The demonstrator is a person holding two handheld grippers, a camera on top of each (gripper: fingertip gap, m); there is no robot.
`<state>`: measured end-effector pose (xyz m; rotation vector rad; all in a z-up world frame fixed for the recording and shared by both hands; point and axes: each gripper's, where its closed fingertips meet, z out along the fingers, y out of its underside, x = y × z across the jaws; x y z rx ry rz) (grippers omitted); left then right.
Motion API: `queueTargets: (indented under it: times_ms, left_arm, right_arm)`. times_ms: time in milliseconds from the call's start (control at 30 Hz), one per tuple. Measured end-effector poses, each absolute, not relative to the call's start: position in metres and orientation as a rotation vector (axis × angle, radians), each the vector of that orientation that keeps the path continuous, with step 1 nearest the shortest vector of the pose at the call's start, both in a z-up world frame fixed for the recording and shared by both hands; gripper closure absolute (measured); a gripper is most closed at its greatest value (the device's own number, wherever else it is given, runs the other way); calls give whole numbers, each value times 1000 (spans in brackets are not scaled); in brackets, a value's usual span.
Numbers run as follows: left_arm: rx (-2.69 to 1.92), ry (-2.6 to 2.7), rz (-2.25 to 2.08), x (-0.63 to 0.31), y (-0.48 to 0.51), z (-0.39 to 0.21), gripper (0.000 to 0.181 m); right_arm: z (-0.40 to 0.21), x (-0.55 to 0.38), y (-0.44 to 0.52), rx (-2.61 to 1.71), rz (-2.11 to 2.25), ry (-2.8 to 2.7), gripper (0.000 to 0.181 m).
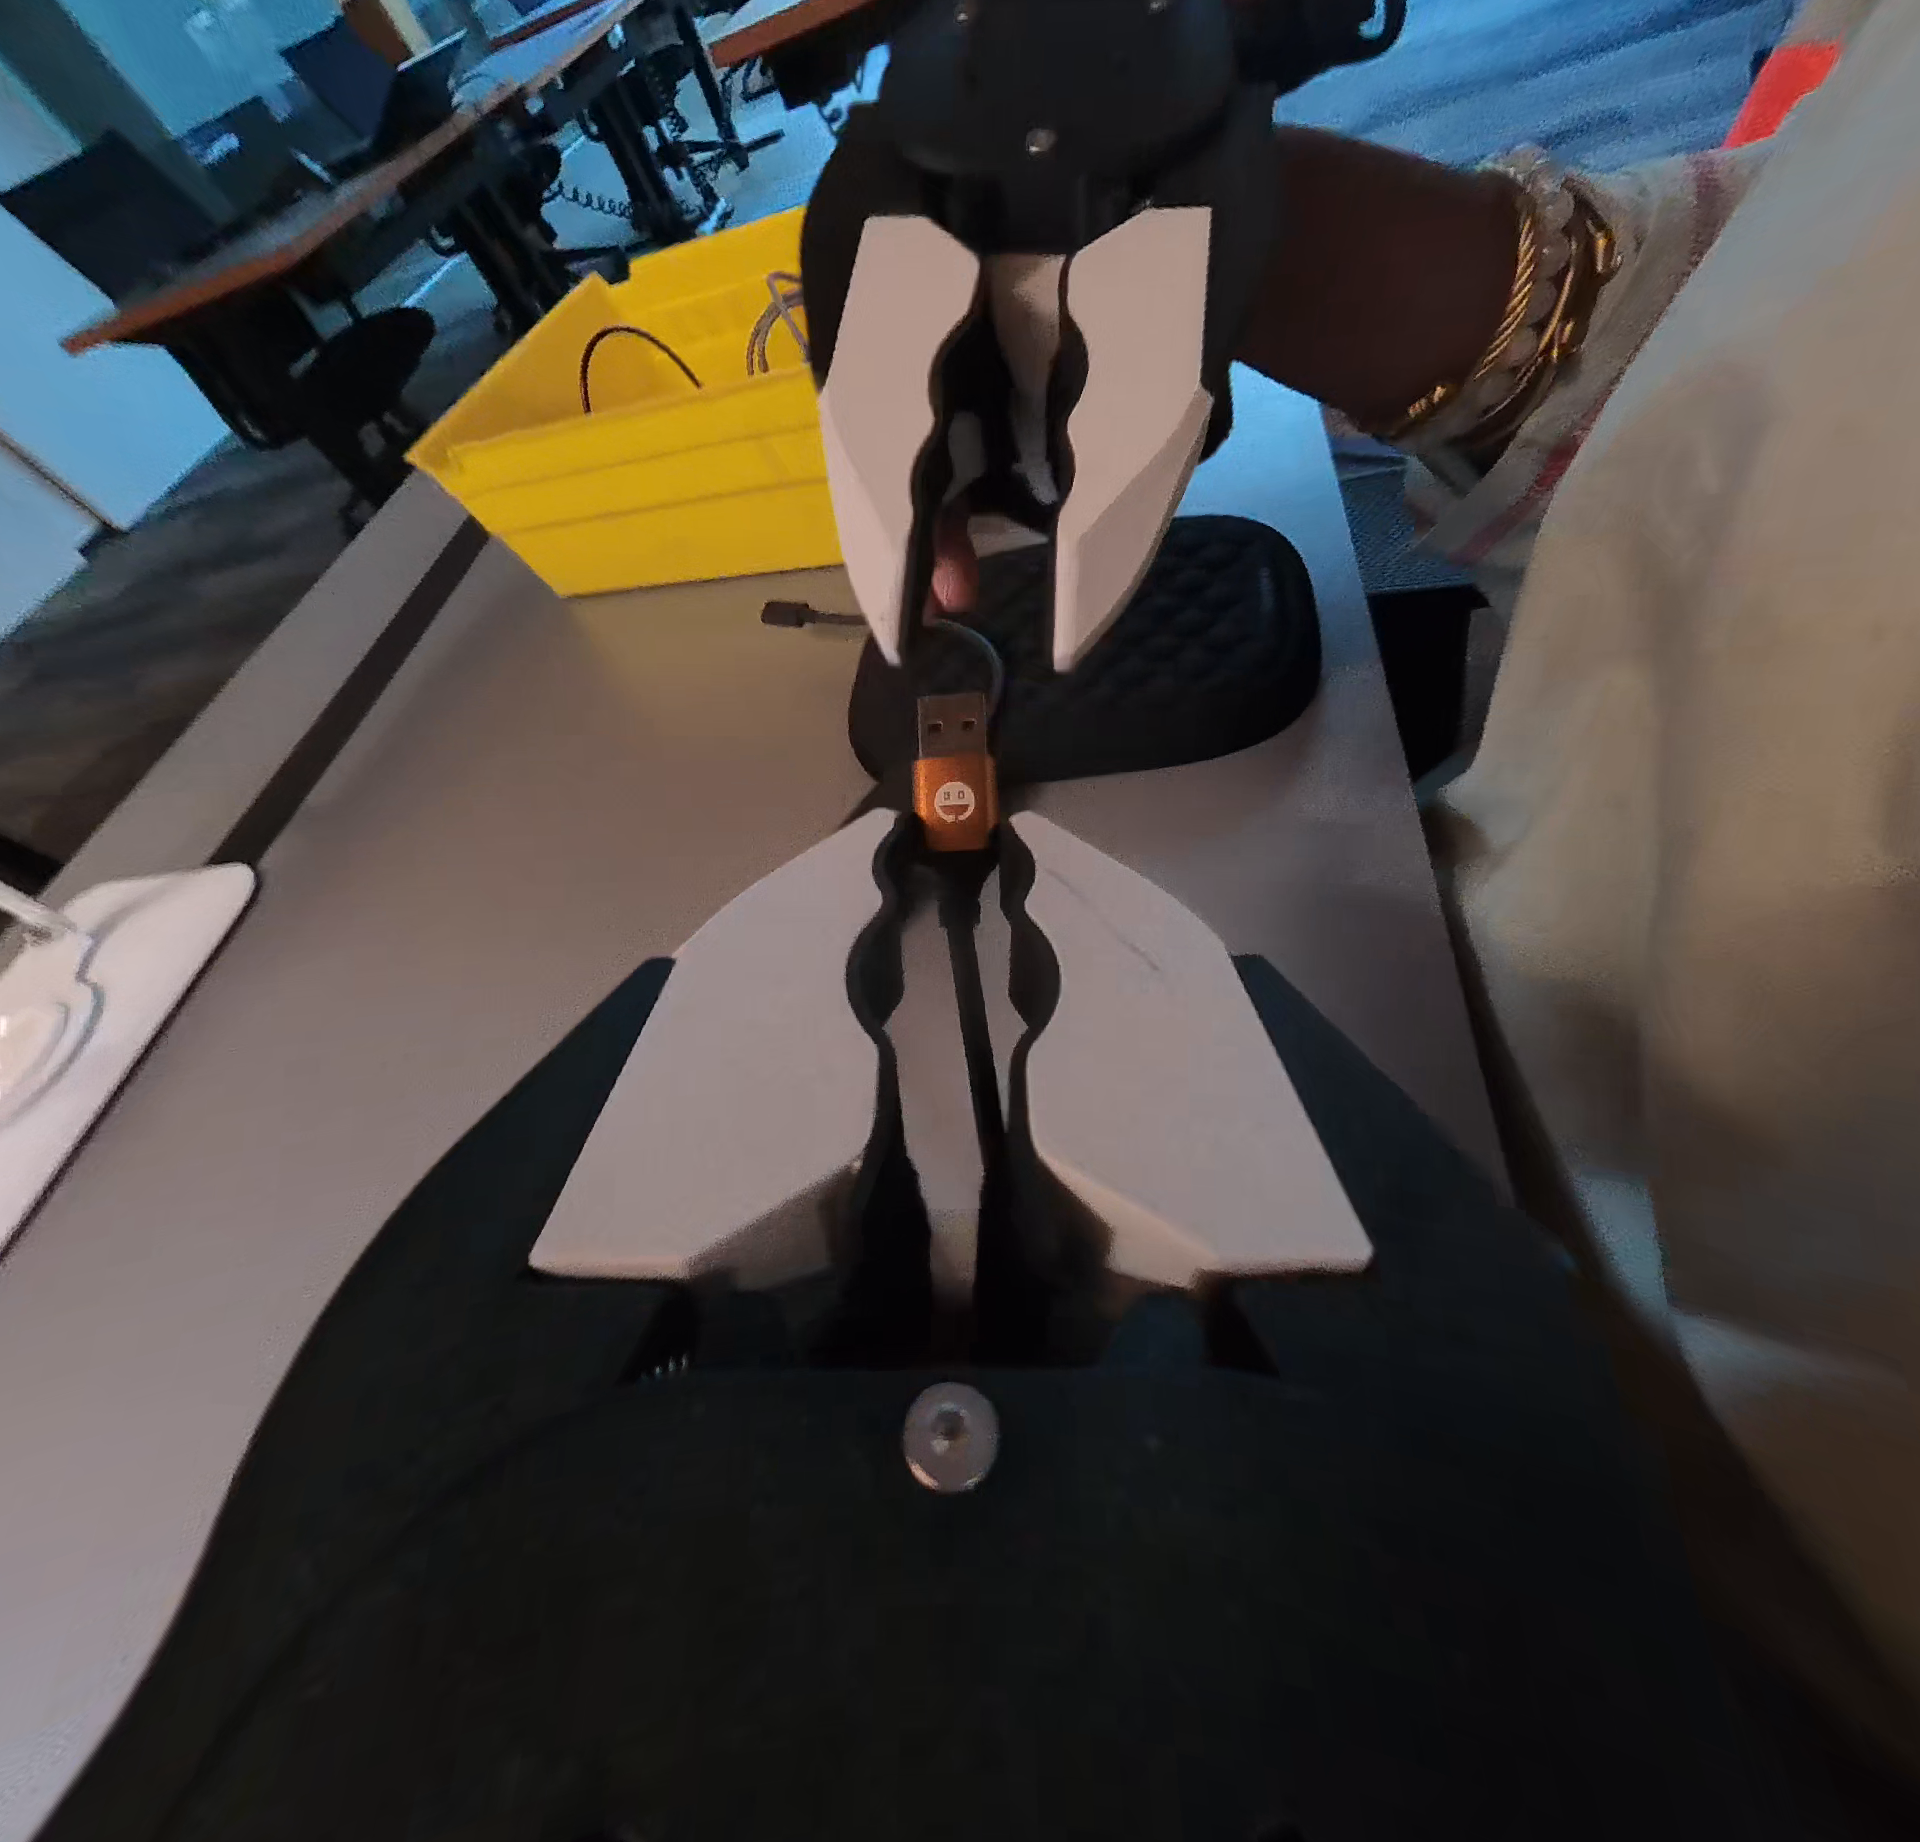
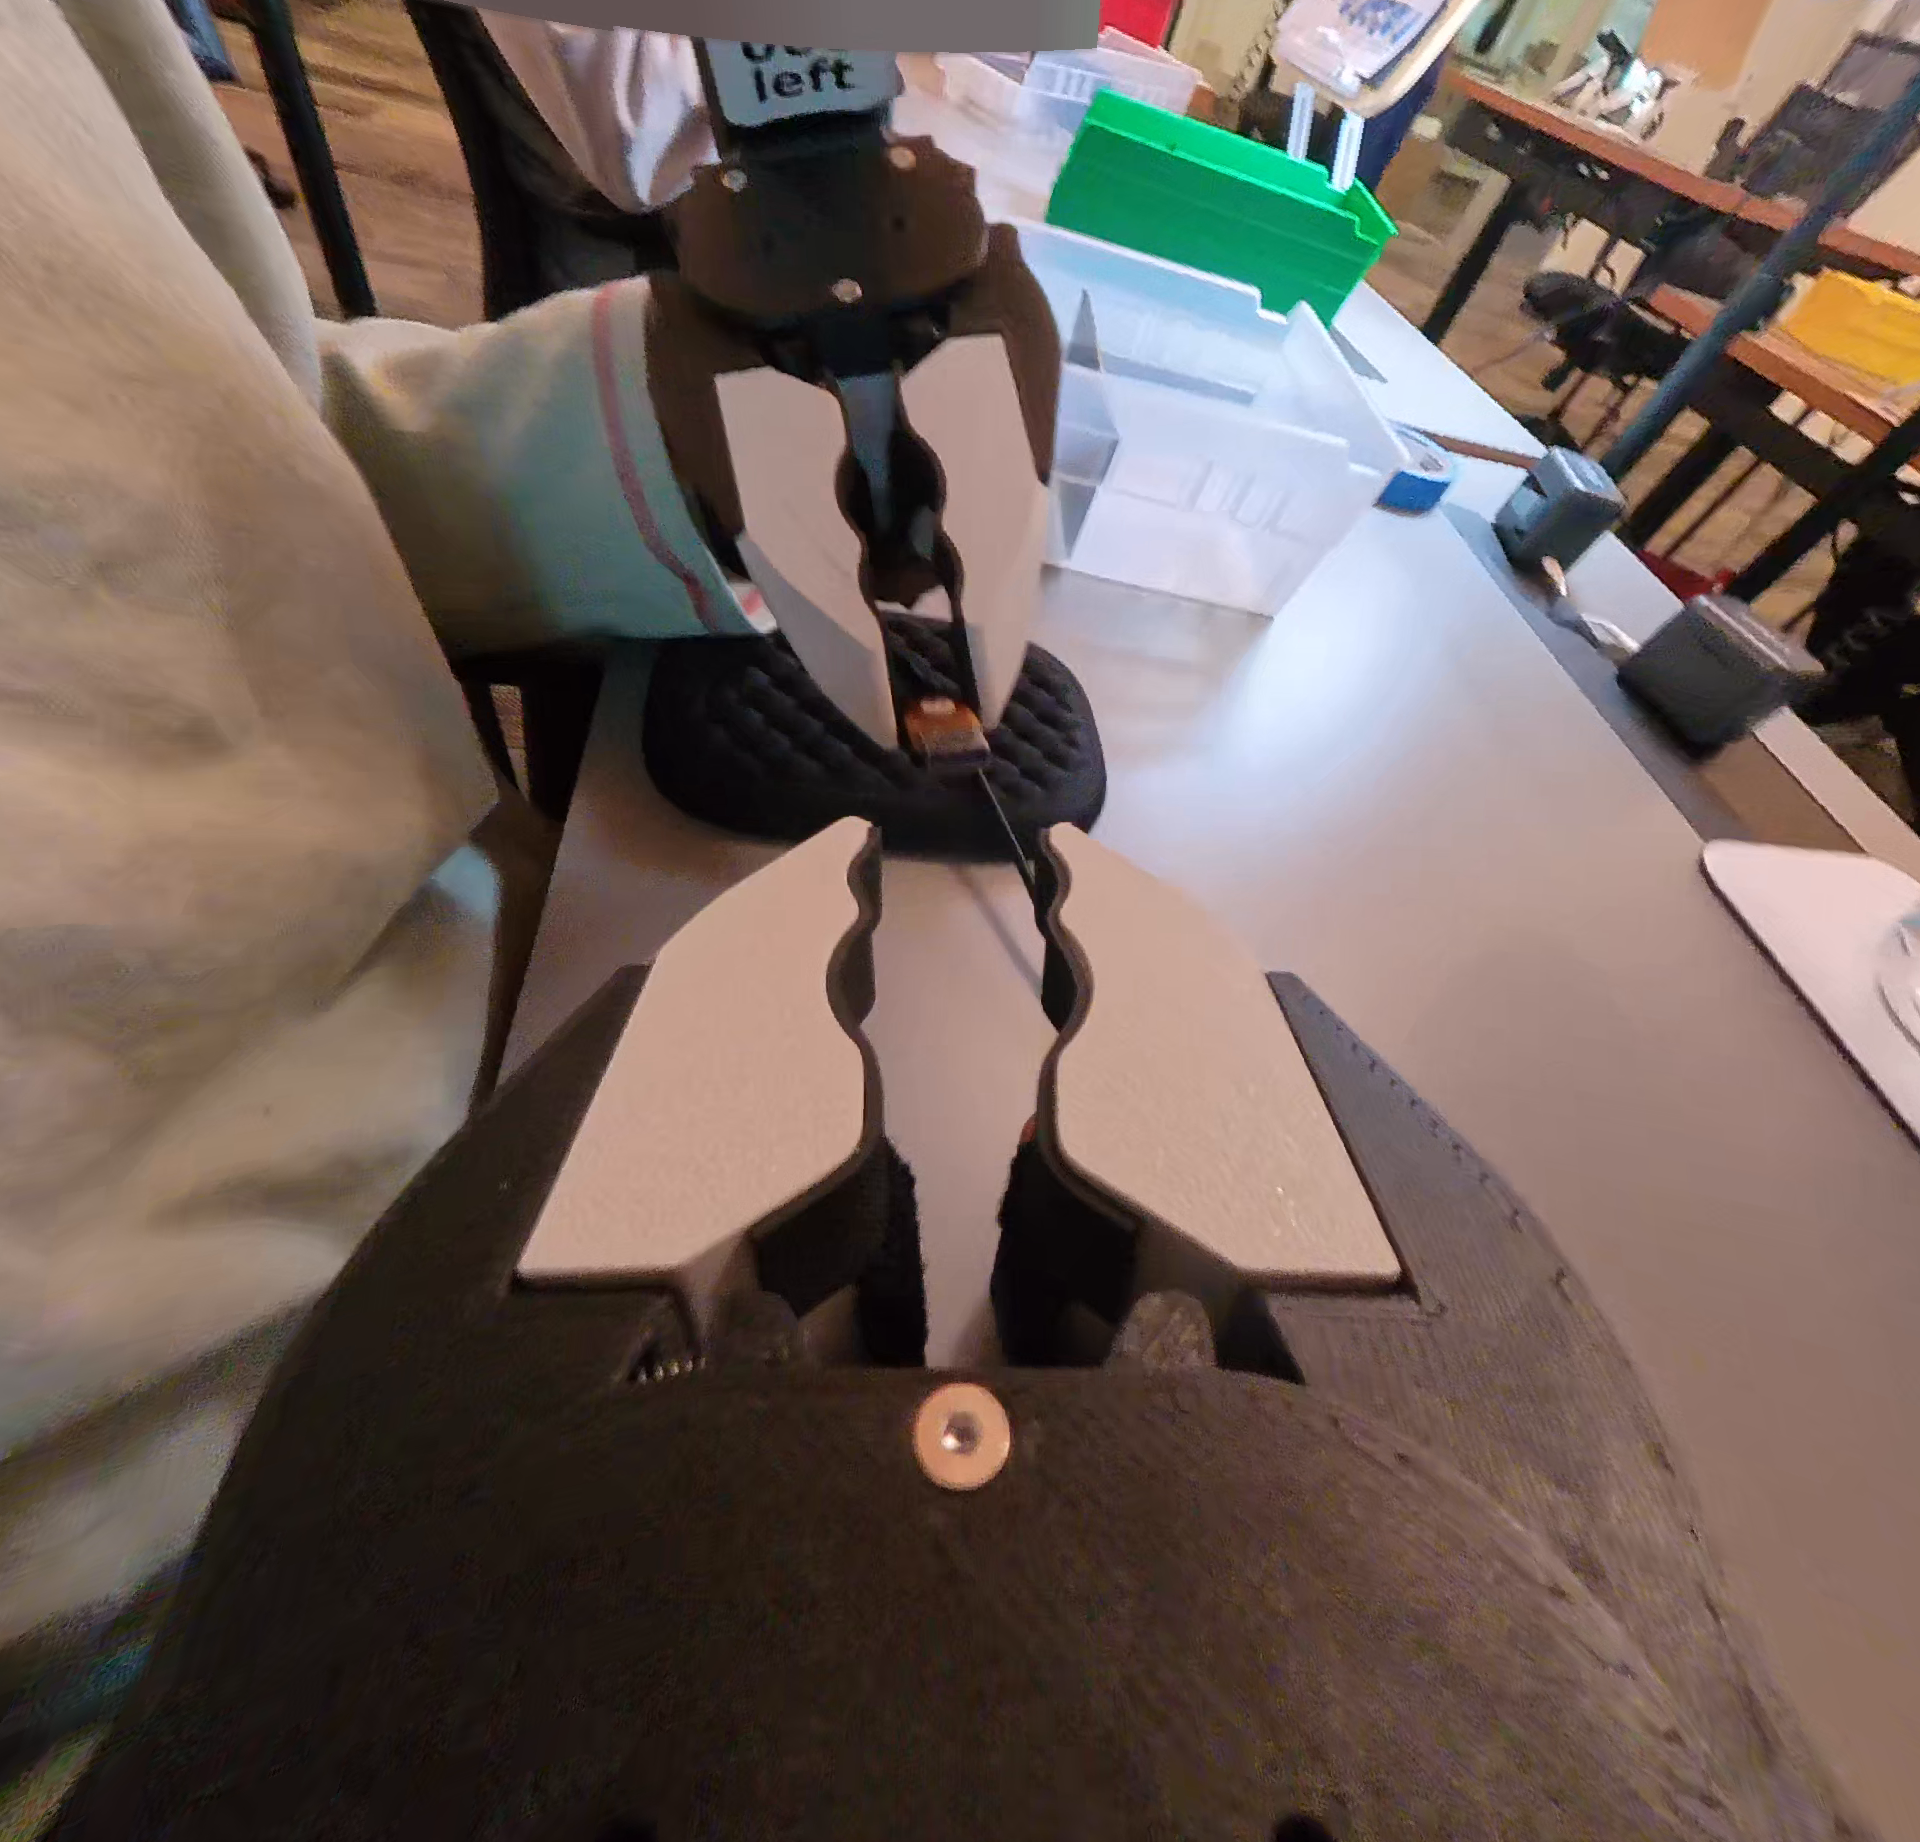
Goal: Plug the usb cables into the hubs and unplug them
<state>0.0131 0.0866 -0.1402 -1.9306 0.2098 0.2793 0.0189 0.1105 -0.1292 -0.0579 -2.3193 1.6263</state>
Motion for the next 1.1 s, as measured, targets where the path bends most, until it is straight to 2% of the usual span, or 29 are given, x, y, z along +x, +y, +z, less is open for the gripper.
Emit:
queueTargets:
  times_ms: [267,533,700,800,900,967,1033,1100]
  left_arm:
    - [-1891,70,177,11,80,-155,166]
    - [-1858,4,91,4,81,-170,166]
    - [-1849,-1,74,2,80,-173,166]
    - [-1819,-14,59,1,77,-170,166]
    - [-1777,-33,36,-1,74,-166,166]
    - [-1755,-47,22,-2,73,-164,166]
    - [-1740,-53,12,-3,72,-162,166]
    - [-1730,-59,4,-3,71,-161,166]
  right_arm:
    - [-146,6,151,-179,1376,-2358,151]
    - [-135,21,139,-7,1406,-2337,152]
    - [-157,8,142,-84,1258,-2412,152]
    - [-193,-18,163,-201,984,-2464,133]
    - [-222,-25,164,-107,828,-2467,115]
    - [-239,-27,166,-6,675,-2458,121]
    - [-244,-33,172,54,553,-2407,143]
    - [-246,-39,177,71,481,-2375,151]
